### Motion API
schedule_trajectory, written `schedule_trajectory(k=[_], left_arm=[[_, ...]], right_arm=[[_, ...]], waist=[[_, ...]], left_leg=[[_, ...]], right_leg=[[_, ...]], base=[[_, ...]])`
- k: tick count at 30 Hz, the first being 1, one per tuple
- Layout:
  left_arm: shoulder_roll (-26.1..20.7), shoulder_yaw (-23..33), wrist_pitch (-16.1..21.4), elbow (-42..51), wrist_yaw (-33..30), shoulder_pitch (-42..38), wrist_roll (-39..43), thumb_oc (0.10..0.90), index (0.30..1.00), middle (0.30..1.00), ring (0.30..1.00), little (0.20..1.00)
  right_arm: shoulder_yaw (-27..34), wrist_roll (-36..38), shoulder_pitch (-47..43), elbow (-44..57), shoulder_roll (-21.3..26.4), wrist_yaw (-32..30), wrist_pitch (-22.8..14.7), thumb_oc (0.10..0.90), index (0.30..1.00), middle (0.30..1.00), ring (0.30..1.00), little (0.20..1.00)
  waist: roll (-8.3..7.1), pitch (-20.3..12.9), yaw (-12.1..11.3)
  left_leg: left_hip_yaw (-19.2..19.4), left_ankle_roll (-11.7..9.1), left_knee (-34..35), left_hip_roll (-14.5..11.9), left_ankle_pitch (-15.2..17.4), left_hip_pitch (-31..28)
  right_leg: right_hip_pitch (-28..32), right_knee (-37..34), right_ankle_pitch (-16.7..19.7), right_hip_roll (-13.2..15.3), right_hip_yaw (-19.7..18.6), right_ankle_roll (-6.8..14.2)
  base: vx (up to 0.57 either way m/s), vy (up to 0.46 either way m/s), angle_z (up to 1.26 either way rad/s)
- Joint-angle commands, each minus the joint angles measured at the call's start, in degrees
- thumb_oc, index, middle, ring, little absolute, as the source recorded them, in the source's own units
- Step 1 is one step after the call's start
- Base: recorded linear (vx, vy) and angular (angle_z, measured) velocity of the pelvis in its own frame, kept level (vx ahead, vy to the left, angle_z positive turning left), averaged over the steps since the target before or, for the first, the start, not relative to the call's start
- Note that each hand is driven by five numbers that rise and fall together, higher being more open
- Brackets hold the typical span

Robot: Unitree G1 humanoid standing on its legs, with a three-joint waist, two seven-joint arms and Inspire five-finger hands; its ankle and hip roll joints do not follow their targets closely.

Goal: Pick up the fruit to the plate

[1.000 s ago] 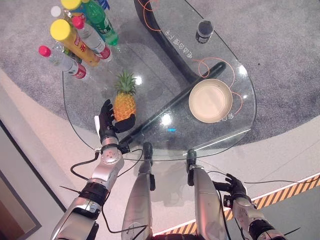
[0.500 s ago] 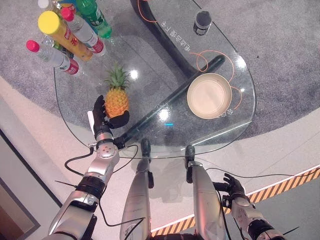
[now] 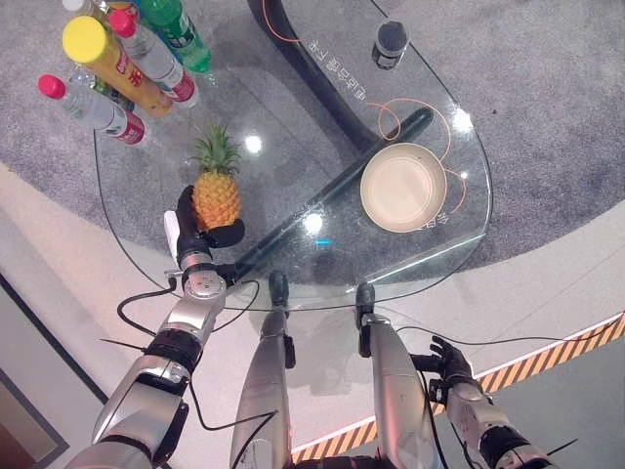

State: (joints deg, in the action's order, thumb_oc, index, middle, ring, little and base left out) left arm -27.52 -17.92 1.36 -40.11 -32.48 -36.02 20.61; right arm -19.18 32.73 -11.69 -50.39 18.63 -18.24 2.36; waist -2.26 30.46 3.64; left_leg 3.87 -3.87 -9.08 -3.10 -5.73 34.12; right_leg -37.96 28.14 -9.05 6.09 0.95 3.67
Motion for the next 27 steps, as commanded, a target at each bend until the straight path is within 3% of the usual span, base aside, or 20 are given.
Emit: schedule_trajectory(k=[1, 2, 3, 19, 27], left_arm=[[3.66, -5.18, 0.95, 0.20, 3.39, -2.23, 0.07, 0.800, 0.900, 0.900, 0.900, 0.900], [3.63, -5.17, 0.89, 0.16, 3.54, -2.28, 0.33, 0.698, 0.813, 0.813, 0.813, 0.798], [3.71, -5.15, 0.89, 0.11, 3.68, -2.17, 1.17, 0.100, 0.300, 0.300, 0.300, 0.200], [5.10, -3.79, 0.04, -0.50, 3.87, -0.93, 3.12, 0.100, 0.300, 0.300, 0.300, 0.200], [4.55, -2.55, 1.49, -1.82, 3.95, -0.23, 5.28, 0.100, 0.300, 0.300, 0.300, 0.200]], right_arm=[[-1.83, 1.46, 1.11, 1.03, 1.41, -0.09, 0.09, 0.800, 0.900, 0.900, 0.900, 0.900], [-1.91, 1.48, 1.12, 1.20, 1.41, -0.23, 0.14, 0.800, 0.900, 0.900, 0.900, 0.900], [-1.97, 1.42, 1.27, 1.30, 1.31, -0.41, 0.06, 0.800, 0.900, 0.900, 0.900, 0.900], [-1.62, 0.83, 0.97, 0.99, 0.75, -0.85, -0.15, 0.800, 0.900, 0.900, 0.900, 0.900], [-1.52, 1.13, 0.34, -0.07, 0.64, -1.55, -0.53, 0.800, 0.900, 0.900, 0.900, 0.900]], waist=[[-1.12, -0.66, 2.22], [-1.08, -0.66, 2.25], [-1.04, -0.66, 2.25], [-1.07, -0.66, 1.75], [-0.87, -0.66, 1.13]], left_leg=[[2.27, 2.04, -10.25, 1.74, 4.65, 1.69], [2.26, 2.05, -10.28, 1.76, 4.65, 1.78], [2.21, 2.08, -10.30, 1.79, 4.65, 1.86], [1.55, 2.21, -9.90, 2.44, 4.60, 1.50], [1.10, 2.04, -9.96, 2.38, 4.87, -0.49]], right_leg=[[2.68, -14.26, 14.40, 0.10, 2.88, -0.04], [2.55, -14.22, 14.40, 0.09, 2.84, -0.04], [2.48, -14.18, 14.40, 0.12, 2.81, -0.03], [3.07, -14.45, 14.26, -0.19, 3.05, -0.11], [5.38, -14.37, 13.40, -0.31, 3.67, -0.44]], base=[[0.00, 0.000, 0.00], [0.00, 0.000, 0.00], [0.00, 0.000, 0.00], [0.00, 0.000, 0.00], [0.00, -0.003, 0.00]])
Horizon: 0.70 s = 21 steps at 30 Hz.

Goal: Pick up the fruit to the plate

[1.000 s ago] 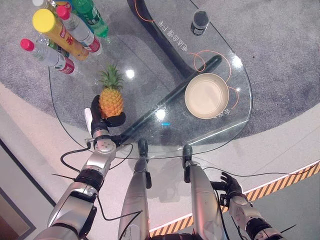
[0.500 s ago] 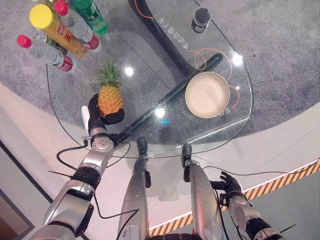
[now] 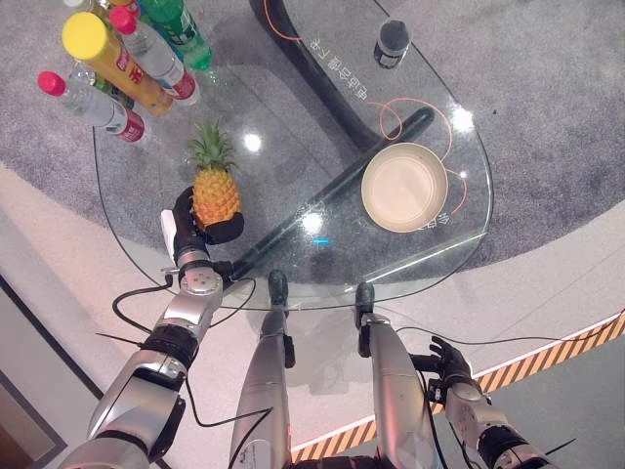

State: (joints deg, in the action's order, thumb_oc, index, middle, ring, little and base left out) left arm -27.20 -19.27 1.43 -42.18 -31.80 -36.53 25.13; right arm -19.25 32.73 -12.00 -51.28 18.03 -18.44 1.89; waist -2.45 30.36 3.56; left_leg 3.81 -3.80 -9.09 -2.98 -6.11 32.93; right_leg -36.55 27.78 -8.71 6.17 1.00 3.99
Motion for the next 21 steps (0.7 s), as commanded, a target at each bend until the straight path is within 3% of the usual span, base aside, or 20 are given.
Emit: schedule_trajectory(k=[1, 5, 10, 15, 21], left_arm=[[4.19, -1.00, 1.59, 0.40, 3.00, 0.50, 0.95, 0.100, 0.300, 0.300, 0.300, 0.200], [3.99, -0.24, 2.39, 0.79, 2.66, 1.25, 1.51, 0.100, 0.300, 0.300, 0.300, 0.200], [3.88, 1.25, 5.21, 3.19, 2.51, 3.70, 1.65, 0.100, 0.300, 0.300, 0.300, 0.200], [3.29, 2.22, 9.10, 10.16, -0.69, 6.89, -2.84, 0.100, 0.300, 0.300, 0.300, 0.200], [1.86, 3.16, 8.38, 22.58, -2.02, 12.04, -5.16, 0.100, 0.300, 0.300, 0.300, 0.200]], right_arm=[[-1.34, 1.25, 0.76, 0.86, 1.25, -1.51, -0.08, 0.800, 0.900, 0.900, 0.900, 0.900], [-0.86, 1.78, 1.04, 0.78, 1.30, -2.10, -0.78, 0.800, 0.900, 0.900, 0.900, 0.900], [2.28, 9.82, 2.11, 1.30, 0.58, -2.82, -4.06, 0.800, 0.900, 0.900, 0.900, 0.900], [5.33, 11.61, 2.77, 3.12, 0.21, -10.01, -6.89, 0.800, 0.900, 0.900, 0.900, 0.900], [8.77, 10.31, 3.71, 12.10, 0.20, -20.37, -12.50, 0.800, 0.900, 0.900, 0.900, 0.900]], waist=[[-0.65, -0.57, 1.15], [-0.44, -0.57, 0.93], [0.13, -0.57, 0.21], [0.53, -0.57, -0.59], [0.97, -0.57, -1.42]], left_leg=[[1.06, 1.96, -10.07, 2.24, 5.33, 0.42], [0.76, 1.90, -10.09, 2.16, 5.49, -0.69], [0.13, 1.81, -9.75, 2.30, 5.67, -3.44], [-0.55, 1.86, -9.35, 2.58, 5.90, -6.31], [-1.35, 2.01, -8.95, 3.13, 6.06, -8.83]], right_leg=[[4.31, -13.93, 12.93, -0.43, 3.67, -0.82], [5.58, -13.91, 12.55, -0.47, 3.81, -0.98], [8.78, -14.22, 11.80, -0.57, 4.47, -1.37], [12.09, -14.45, 11.09, -0.60, 5.25, -1.80], [15.14, -14.79, 10.78, -0.56, 6.07, -2.16]], base=[[0.00, 0.000, 0.00], [0.00, 0.000, 0.00], [0.00, 0.000, 0.00], [0.00, 0.000, 0.00], [0.00, -0.004, 0.01]])
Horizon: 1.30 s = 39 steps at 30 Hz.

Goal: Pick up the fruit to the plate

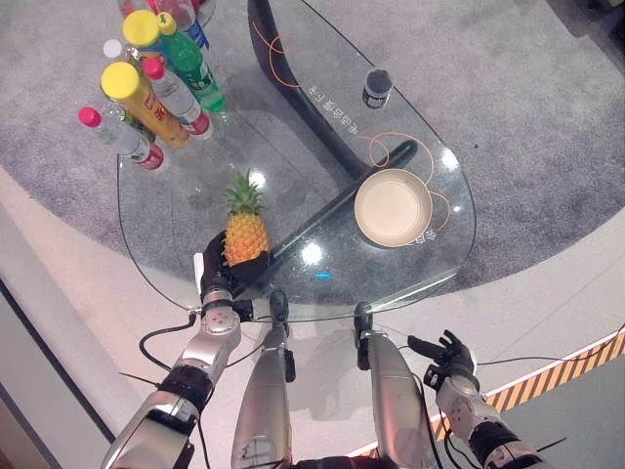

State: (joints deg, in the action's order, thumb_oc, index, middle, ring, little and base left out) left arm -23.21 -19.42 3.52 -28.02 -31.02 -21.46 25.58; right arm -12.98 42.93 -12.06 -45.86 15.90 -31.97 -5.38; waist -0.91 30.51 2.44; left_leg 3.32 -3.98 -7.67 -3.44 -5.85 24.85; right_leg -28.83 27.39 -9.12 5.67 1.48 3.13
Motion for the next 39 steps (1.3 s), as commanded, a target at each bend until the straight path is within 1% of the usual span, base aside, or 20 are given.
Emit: schedule_trajectory(k=[1, 2, 4, 5, 6, 7, 10, 13, 15, 17, 18, 23, 26, 28, 31, 34, 39], left_arm=[[-2.08, 3.47, 6.46, 9.51, -2.83, -2.34, -6.31, 0.100, 0.300, 0.300, 0.300, 0.200], [-2.23, 3.66, 6.29, 10.97, -2.86, -1.40, -6.84, 0.100, 0.300, 0.300, 0.300, 0.200], [-2.31, 4.04, 6.38, 13.86, -2.83, 0.56, -8.19, 0.100, 0.300, 0.300, 0.300, 0.200], [-2.31, 4.04, 6.38, 13.87, -2.83, 0.57, -8.19, 0.100, 0.300, 0.300, 0.300, 0.200], [-2.37, 4.85, 7.11, 16.71, -3.21, 3.04, -10.02, 0.100, 0.300, 0.300, 0.300, 0.200], [-2.41, 4.94, 7.22, 16.98, -3.18, 3.30, -10.14, 0.100, 0.300, 0.300, 0.300, 0.200], [-2.45, 5.96, 8.78, 20.59, -3.61, 6.30, -13.01, 0.100, 0.300, 0.300, 0.300, 0.200], [-2.36, 6.47, 9.35, 22.04, -3.50, 7.16, -13.87, 0.100, 0.300, 0.300, 0.300, 0.200], [-2.32, 6.72, 9.77, 24.26, -3.20, 8.18, -15.16, 0.100, 0.300, 0.300, 0.300, 0.200], [-2.40, 6.75, 9.50, 25.74, -2.80, 8.60, -15.92, 0.100, 0.300, 0.300, 0.300, 0.200], [-2.70, 6.79, 9.42, 26.41, -2.34, 8.76, -16.16, 0.100, 0.300, 0.300, 0.300, 0.200], [-3.59, 6.43, 8.64, 28.91, 0.03, 8.72, -18.38, 0.100, 0.300, 0.300, 0.300, 0.200], [-3.95, 6.19, 8.29, 29.48, 1.31, 8.13, -19.24, 0.100, 0.300, 0.300, 0.300, 0.200], [-4.31, 5.94, 8.57, 29.85, 2.19, 7.74, -19.58, 0.100, 0.300, 0.300, 0.300, 0.200], [-5.05, 5.47, 8.91, 30.98, 3.83, 6.98, -19.50, 0.100, 0.300, 0.300, 0.300, 0.200], [-5.84, 4.39, 9.55, 32.31, 4.85, 5.51, -21.16, 0.100, 0.300, 0.300, 0.300, 0.200], [-6.23, 2.62, 9.89, 34.78, 7.85, 3.80, -21.04, 0.100, 0.300, 0.300, 0.300, 0.200]], right_arm=[[2.71, -0.36, 3.85, 8.41, 2.28, -8.44, -6.17, 0.800, 0.900, 0.900, 0.900, 0.900], [2.88, -0.77, 4.16, 10.83, 2.26, -10.11, -6.20, 0.800, 0.900, 0.900, 0.900, 0.900], [3.78, -2.00, 4.59, 15.62, 2.36, -12.68, -7.79, 0.800, 0.900, 0.900, 0.900, 0.900], [3.78, -2.01, 4.59, 15.63, 2.36, -12.68, -7.78, 0.800, 0.900, 0.900, 0.900, 0.900], [5.13, -4.32, 4.98, 21.68, 2.26, -15.60, -10.80, 0.800, 0.900, 0.900, 0.900, 0.900], [5.24, -4.53, 5.04, 22.46, 2.24, -15.79, -11.09, 0.800, 0.900, 0.900, 0.900, 0.900], [6.50, -9.41, 5.25, 33.55, 1.71, -17.39, -12.28, 0.800, 0.900, 0.900, 0.900, 0.900], [6.63, -11.34, 5.57, 37.45, 1.35, -16.06, -12.64, 0.800, 0.900, 0.900, 0.900, 0.900], [5.72, -16.90, 6.08, 42.54, 1.29, -12.40, -12.65, 0.800, 0.900, 0.900, 0.900, 0.900], [4.88, -20.32, 6.24, 46.47, 1.84, -10.12, -12.47, 0.800, 0.900, 0.900, 0.900, 0.900], [4.57, -21.91, 6.34, 48.41, 2.26, -7.92, -12.81, 0.800, 0.900, 0.900, 0.900, 0.900], [2.73, -21.70, 4.43, 56.06, 3.67, 4.28, -14.76, 0.800, 0.900, 0.900, 0.900, 0.900], [1.86, -20.85, 2.79, 58.26, 3.86, 9.53, -14.88, 0.800, 0.900, 0.900, 0.900, 0.900], [1.41, -20.44, 1.91, 59.36, 4.00, 11.68, -14.75, 0.800, 0.900, 0.900, 0.900, 0.900], [0.77, -18.51, -0.02, 60.42, 4.57, 13.35, -14.53, 0.800, 0.900, 0.900, 0.900, 0.900], [-0.25, -18.23, -2.56, 60.21, 4.23, 12.66, -15.04, 0.800, 0.900, 0.900, 0.900, 0.900], [-1.97, -18.35, -6.34, 59.50, 2.98, 11.25, -15.00, 0.800, 0.900, 0.900, 0.900, 0.900]], waist=[[-0.55, -0.72, -0.40], [-0.52, -0.72, -0.46], [-0.48, -0.72, -0.66], [-0.48, -0.72, -0.66], [-0.37, -0.72, -0.94], [-0.37, -0.72, -0.95], [-0.35, -0.72, -1.18], [-0.36, -0.72, -1.21], [-0.44, -0.72, -1.13], [-0.54, -0.72, -1.12], [-0.55, -0.72, -1.12], [-0.70, -0.72, -1.24], [-0.73, -0.72, -1.36], [-0.76, -0.72, -1.44], [-0.78, -0.72, -1.67], [-0.72, -0.72, -2.05], [-0.44, -0.72, -2.75]], left_leg=[[-0.94, 2.23, -10.28, 3.66, 5.81, -1.07], [-1.03, 2.25, -10.18, 3.68, 5.85, -1.43], [-1.28, 2.33, -9.90, 3.79, 5.90, -2.24], [-1.28, 2.33, -9.90, 3.79, 5.90, -2.25], [-1.55, 2.44, -9.46, 3.91, 5.80, -3.15], [-1.59, 2.46, -9.39, 3.92, 5.78, -3.27], [-1.72, 2.62, -8.66, 3.98, 5.63, -4.46], [-1.75, 2.70, -8.32, 4.03, 5.45, -4.74], [-1.64, 2.79, -8.06, 3.99, 5.24, -4.95], [-1.63, 2.83, -8.26, 3.98, 5.22, -4.80], [-1.62, 2.83, -8.39, 3.96, 5.27, -4.77], [-1.43, 2.79, -8.91, 3.94, 5.47, -4.36], [-1.40, 2.69, -9.32, 3.98, 5.60, -4.02], [-1.40, 2.63, -9.64, 4.01, 5.68, -3.73], [-1.40, 2.60, -10.24, 4.05, 5.89, -3.31], [-1.49, 2.56, -10.70, 4.13, 6.11, -2.88], [-1.62, 2.67, -10.98, 4.47, 6.34, -2.54]], right_leg=[[7.73, -14.41, 11.16, -0.07, 5.70, -1.32], [8.15, -14.47, 11.08, -0.05, 5.81, -1.34], [9.13, -14.68, 10.91, -0.05, 6.08, -1.42], [9.14, -14.69, 10.91, -0.05, 6.08, -1.42], [10.27, -14.99, 10.71, -0.16, 6.33, -1.56], [10.39, -15.01, 10.68, -0.16, 6.35, -1.56], [11.60, -15.12, 10.19, -0.35, 6.54, -1.70], [11.84, -15.07, 10.03, -0.49, 6.53, -1.75], [12.02, -15.09, 9.92, -0.65, 6.42, -1.80], [11.90, -14.93, 9.90, -0.65, 6.34, -1.78], [11.87, -14.86, 9.90, -0.63, 6.26, -1.71], [11.39, -14.50, 9.80, -0.63, 5.96, -1.57], [11.12, -14.33, 9.78, -0.58, 5.85, -1.49], [10.93, -14.25, 9.82, -0.52, 5.76, -1.44], [10.73, -14.17, 9.88, -0.33, 5.75, -1.37], [10.46, -14.09, 9.96, -0.15, 5.75, -1.27], [10.19, -14.19, 10.28, 0.31, 6.04, -1.16]], base=[[0.00, -0.007, 0.04], [0.01, -0.003, 0.04], [0.01, -0.002, 0.10], [0.01, 0.003, 0.11], [0.01, 0.005, 0.07], [0.00, 0.000, 0.00], [0.01, 0.023, -0.01], [0.00, 0.010, -0.01], [0.00, 0.000, 0.00], [0.00, 0.000, 0.00], [0.00, 0.000, 0.00], [0.00, 0.000, 0.00], [0.00, 0.000, 0.00], [0.00, 0.000, 0.00], [0.00, 0.000, 0.00], [0.00, 0.000, 0.00], [0.00, 0.000, 0.00]])
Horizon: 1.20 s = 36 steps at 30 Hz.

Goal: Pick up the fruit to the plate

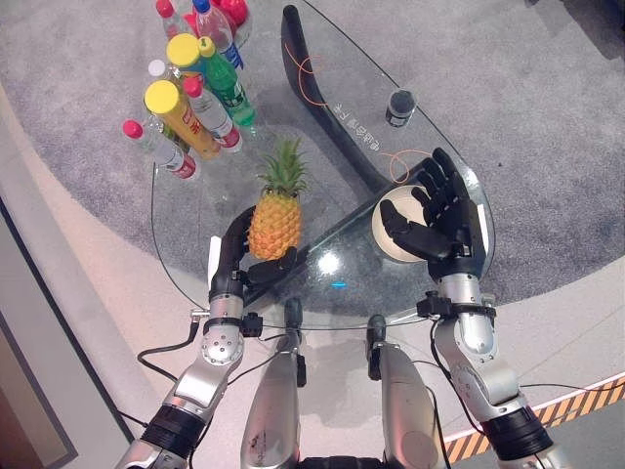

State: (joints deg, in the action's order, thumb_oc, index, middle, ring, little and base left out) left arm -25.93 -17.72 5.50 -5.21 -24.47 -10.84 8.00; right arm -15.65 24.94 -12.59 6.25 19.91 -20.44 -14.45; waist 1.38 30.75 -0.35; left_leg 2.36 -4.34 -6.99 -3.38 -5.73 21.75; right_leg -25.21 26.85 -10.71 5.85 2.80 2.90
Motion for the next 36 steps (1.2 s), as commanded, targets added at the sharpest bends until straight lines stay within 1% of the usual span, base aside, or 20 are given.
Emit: schedule_trajectory(k=[1, 4, 8, 12, 16, 20, 22, 23, 27, 28, 31, 32, 34, 36], left_arm=[[-3.43, 0.15, 8.13, 12.75, 2.71, -7.36, -3.96, 0.100, 0.300, 0.300, 0.300, 0.200], [-3.79, -1.10, 8.70, 13.75, 3.51, -8.35, -4.71, 0.100, 0.300, 0.300, 0.300, 0.200], [-4.59, -1.62, 9.62, 14.62, 3.14, -8.72, -4.53, 0.100, 0.300, 0.300, 0.300, 0.200], [-5.31, -1.23, 12.40, 16.30, 4.37, -7.93, -4.45, 0.100, 0.300, 0.300, 0.300, 0.200], [-5.48, -1.52, 13.61, 18.07, 5.95, -7.74, -5.06, 0.100, 0.300, 0.300, 0.300, 0.200], [-5.56, -2.73, 13.92, 19.33, 8.88, -8.48, -4.79, 0.100, 0.300, 0.300, 0.300, 0.200], [-5.52, -2.90, 13.93, 19.32, 9.37, -8.59, -4.91, 0.100, 0.300, 0.300, 0.300, 0.200], [-5.82, -3.25, 13.91, 19.64, 10.26, -8.77, -5.12, 0.100, 0.300, 0.300, 0.300, 0.200], [-6.81, -3.75, 14.92, 19.26, 11.29, -8.93, -5.07, 0.100, 0.300, 0.300, 0.300, 0.200], [-7.30, -3.88, 15.04, 19.32, 12.11, -8.84, -4.63, 0.100, 0.300, 0.300, 0.300, 0.200], [-7.59, -4.06, 15.16, 19.24, 12.50, -8.82, -4.59, 0.100, 0.300, 0.300, 0.300, 0.200], [-8.00, -4.49, 15.21, 19.06, 12.92, -8.82, -4.48, 0.100, 0.300, 0.300, 0.300, 0.200], [-8.36, -5.00, 14.71, 18.71, 13.26, -9.10, -4.33, 0.100, 0.300, 0.300, 0.300, 0.200], [-8.50, -5.23, 14.65, 18.44, 13.33, -9.28, -4.23, 0.100, 0.300, 0.300, 0.300, 0.200]], right_arm=[[0.14, -0.52, -6.92, 6.97, -1.57, -0.91, -5.97, 0.800, 0.900, 0.900, 0.900, 0.900], [-0.34, -0.17, -8.63, 6.07, -2.00, -2.57, -5.97, 0.800, 0.900, 0.900, 0.900, 0.900], [-0.69, 1.76, -8.56, 4.59, -2.34, -3.89, -5.96, 0.800, 0.900, 0.900, 0.900, 0.900], [-1.13, 7.28, -7.42, 3.32, -2.91, -2.22, -6.10, 0.800, 0.900, 0.900, 0.900, 0.900], [-1.86, 10.57, -7.17, 2.68, -3.13, -0.23, -5.69, 0.800, 0.900, 0.900, 0.900, 0.900], [-3.42, 15.47, -8.06, 1.40, -3.64, 4.26, -4.93, 0.800, 0.900, 0.900, 0.900, 0.900], [-3.56, 16.68, -8.25, 1.15, -3.75, 5.47, -4.44, 0.800, 0.900, 0.900, 0.900, 0.900], [-3.77, 20.34, -8.65, 0.80, -3.37, 7.88, -3.74, 0.800, 0.900, 0.900, 0.900, 0.900], [-4.05, 28.33, -8.76, 0.21, -2.85, 14.13, -1.96, 0.800, 0.900, 0.900, 0.900, 0.900], [-4.34, 31.77, -8.66, 0.11, -2.45, 17.59, -1.39, 0.800, 0.900, 0.900, 0.900, 0.900], [-4.45, 32.42, -8.58, 0.03, -2.34, 18.83, -1.71, 0.800, 0.900, 0.900, 0.900, 0.900], [-4.65, 32.99, -8.96, 0.06, -1.96, 21.30, -1.93, 0.800, 0.900, 0.900, 0.900, 0.900], [-4.83, 32.79, -9.45, -0.12, -1.93, 23.53, -2.85, 0.800, 0.900, 0.900, 0.900, 0.900], [-4.81, 32.64, -9.73, -0.16, -1.86, 23.96, -3.13, 0.800, 0.900, 0.900, 0.900, 0.900]], waist=[[-2.66, -0.96, -0.17], [-2.54, -0.96, -0.33], [-2.37, -0.96, -0.46], [-2.12, -0.96, -0.69], [-1.95, -0.96, -0.86], [-1.92, -0.96, -1.10], [-1.94, -0.96, -1.13], [-2.02, -0.96, -1.23], [-2.16, -0.96, -1.35], [-2.21, -0.96, -1.43], [-2.22, -0.96, -1.48], [-2.30, -0.96, -1.62], [-2.41, -0.96, -1.70], [-2.46, -0.96, -1.70]], left_leg=[[-0.65, 3.05, -11.73, 4.52, 6.19, 0.73], [-0.54, 3.00, -11.80, 4.58, 6.28, 0.93], [-0.41, 3.02, -12.05, 4.76, 6.53, 0.96], [-0.47, 3.18, -12.23, 5.01, 6.66, 1.24], [-0.65, 3.27, -12.16, 5.18, 6.67, 1.39], [-0.78, 3.40, -12.27, 5.45, 6.75, 1.83], [-0.80, 3.41, -12.26, 5.47, 6.77, 1.85], [-0.84, 3.44, -12.52, 5.64, 6.85, 2.13], [-0.90, 3.46, -12.55, 5.72, 6.90, 2.31], [-0.98, 3.52, -12.63, 5.80, 6.89, 2.44], [-1.05, 3.54, -12.67, 5.85, 6.94, 2.42], [-1.14, 3.61, -12.75, 5.98, 7.00, 2.48], [-1.20, 3.65, -13.12, 6.01, 7.17, 2.69], [-1.22, 3.68, -13.22, 6.08, 7.23, 2.74]], right_leg=[[6.47, -13.71, 12.04, 0.23, 4.79, -0.91], [6.27, -13.80, 12.21, 0.41, 4.78, -0.85], [6.34, -13.84, 12.24, 0.78, 4.90, -0.76], [6.01, -13.71, 12.33, 1.08, 4.95, -0.66], [5.82, -13.75, 12.44, 1.23, 4.94, -0.64], [5.30, -13.72, 12.65, 1.47, 5.01, -0.55], [5.25, -13.71, 12.66, 1.48, 4.99, -0.55], [5.07, -13.60, 12.65, 1.60, 5.03, -0.48], [4.95, -13.64, 12.66, 1.67, 5.10, -0.37], [4.84, -13.59, 12.71, 1.72, 5.10, -0.30], [4.88, -13.58, 12.71, 1.76, 5.07, -0.24], [4.82, -13.60, 12.79, 1.81, 5.11, -0.11], [4.62, -13.44, 12.85, 1.92, 5.10, 0.06], [4.58, -13.43, 12.89, 1.95, 5.09, 0.11]], base=[[0.00, 0.000, 0.00], [0.00, 0.000, 0.00], [0.00, 0.007, 0.01], [0.00, 0.000, 0.00], [0.01, 0.017, 0.05], [0.00, 0.013, 0.09], [0.00, 0.006, 0.05], [0.00, 0.006, 0.03], [0.00, 0.000, 0.00], [0.00, 0.000, 0.00], [0.00, 0.001, 0.01], [0.01, 0.000, 0.04], [0.01, -0.001, 0.05], [0.00, 0.000, 0.02]])
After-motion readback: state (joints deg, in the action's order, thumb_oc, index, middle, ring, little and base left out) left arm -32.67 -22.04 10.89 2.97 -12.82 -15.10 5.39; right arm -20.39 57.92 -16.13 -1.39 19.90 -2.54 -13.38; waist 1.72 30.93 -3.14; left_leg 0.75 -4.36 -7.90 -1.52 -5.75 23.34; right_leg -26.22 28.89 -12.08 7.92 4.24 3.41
